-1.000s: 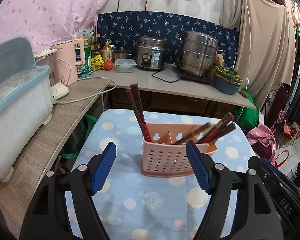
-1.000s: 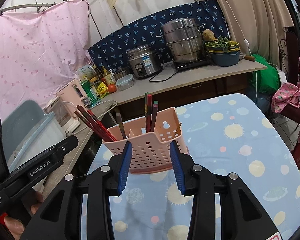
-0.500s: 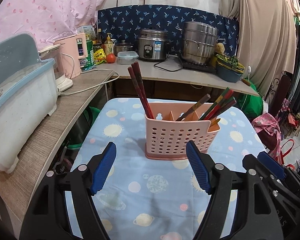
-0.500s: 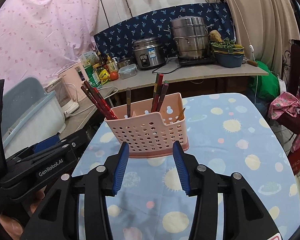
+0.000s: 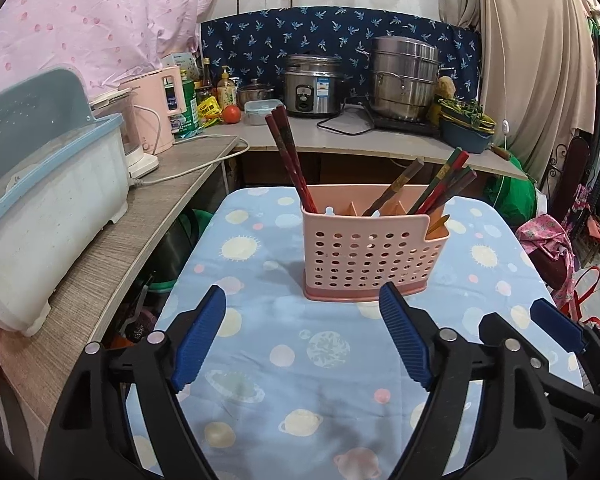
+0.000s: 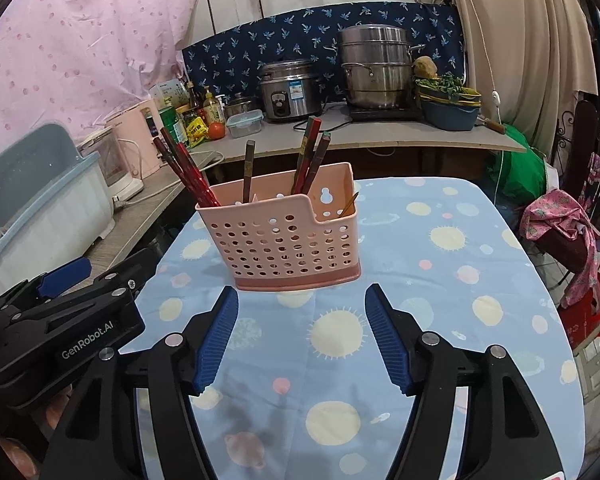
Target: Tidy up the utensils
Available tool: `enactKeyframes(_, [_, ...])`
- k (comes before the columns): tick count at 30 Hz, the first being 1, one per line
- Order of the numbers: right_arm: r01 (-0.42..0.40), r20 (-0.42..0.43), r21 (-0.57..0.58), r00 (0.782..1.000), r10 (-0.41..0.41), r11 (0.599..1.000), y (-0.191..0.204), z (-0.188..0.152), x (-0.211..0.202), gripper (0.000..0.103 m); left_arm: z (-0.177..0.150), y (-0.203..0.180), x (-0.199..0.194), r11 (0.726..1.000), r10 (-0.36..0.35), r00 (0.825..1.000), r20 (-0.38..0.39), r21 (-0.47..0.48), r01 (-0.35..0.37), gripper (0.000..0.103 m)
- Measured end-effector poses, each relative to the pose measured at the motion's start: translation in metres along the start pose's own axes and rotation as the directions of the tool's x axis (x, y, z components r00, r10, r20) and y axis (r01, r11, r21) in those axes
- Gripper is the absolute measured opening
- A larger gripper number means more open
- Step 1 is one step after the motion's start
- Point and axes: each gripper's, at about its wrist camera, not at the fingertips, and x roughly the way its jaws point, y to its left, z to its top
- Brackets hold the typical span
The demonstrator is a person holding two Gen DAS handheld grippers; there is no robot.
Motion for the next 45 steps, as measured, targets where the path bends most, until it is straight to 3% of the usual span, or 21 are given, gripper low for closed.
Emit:
enactKeyframes(13, [0.079, -0.021, -0.038, 0.997, -0.080, 0.996, -0.004, -0.010, 0.002, 0.077, -0.017, 0.003, 0.004, 0.999, 0.044, 0.999, -0.025, 0.005, -0.044, 0.095])
enactKeyframes(45, [0.118, -0.036, -0.076, 0.992, -0.121, 0.990, 0.002, -0.022, 0.005, 0.081, -0.030, 0.009, 0.004, 0.998, 0.067, 0.996, -0.056, 0.020, -0.066, 0.096])
